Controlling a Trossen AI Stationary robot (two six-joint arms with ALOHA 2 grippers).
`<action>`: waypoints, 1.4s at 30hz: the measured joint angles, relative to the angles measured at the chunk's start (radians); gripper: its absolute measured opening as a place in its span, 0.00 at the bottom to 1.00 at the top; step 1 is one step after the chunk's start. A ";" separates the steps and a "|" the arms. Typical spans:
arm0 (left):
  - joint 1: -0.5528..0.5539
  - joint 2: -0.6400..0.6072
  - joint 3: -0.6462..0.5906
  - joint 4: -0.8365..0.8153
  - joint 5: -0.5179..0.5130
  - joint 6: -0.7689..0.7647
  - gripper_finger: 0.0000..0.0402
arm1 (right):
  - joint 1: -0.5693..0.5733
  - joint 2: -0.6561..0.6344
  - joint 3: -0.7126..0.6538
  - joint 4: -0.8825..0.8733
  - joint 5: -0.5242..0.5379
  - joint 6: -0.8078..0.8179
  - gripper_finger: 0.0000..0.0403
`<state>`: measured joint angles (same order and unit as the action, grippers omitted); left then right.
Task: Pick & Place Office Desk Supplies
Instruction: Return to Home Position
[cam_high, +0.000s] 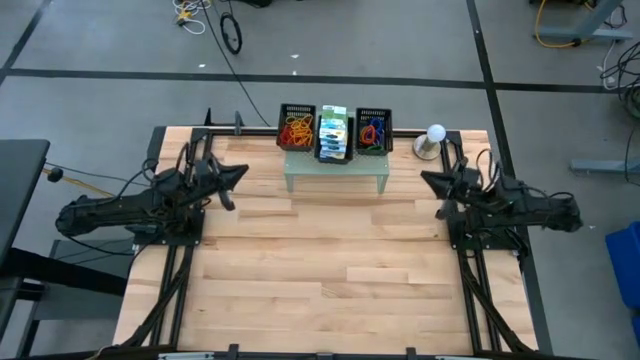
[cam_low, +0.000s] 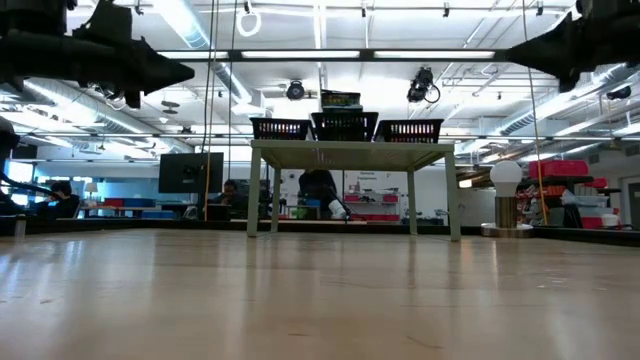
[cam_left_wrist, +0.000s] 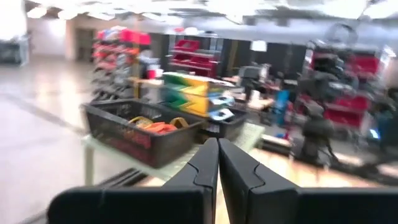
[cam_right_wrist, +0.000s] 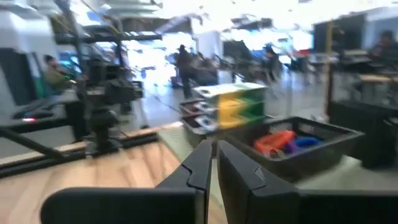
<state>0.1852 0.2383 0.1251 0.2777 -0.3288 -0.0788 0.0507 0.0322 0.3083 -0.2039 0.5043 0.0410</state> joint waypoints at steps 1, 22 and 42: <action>0.000 0.000 0.000 0.000 0.023 0.035 0.05 | 0.000 0.000 -0.031 0.052 -0.022 -0.021 0.08; 0.039 -0.237 -0.118 -0.114 0.178 0.081 0.05 | -0.228 -0.030 -0.236 0.173 -0.253 0.016 0.09; 0.038 -0.236 -0.118 -0.195 0.173 0.123 0.05 | -0.319 -0.026 -0.299 0.246 -0.273 -0.062 0.09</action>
<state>0.2234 0.0025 0.0071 0.0822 -0.1555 0.0446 -0.2684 0.0059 0.0093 0.0425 0.2317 -0.0206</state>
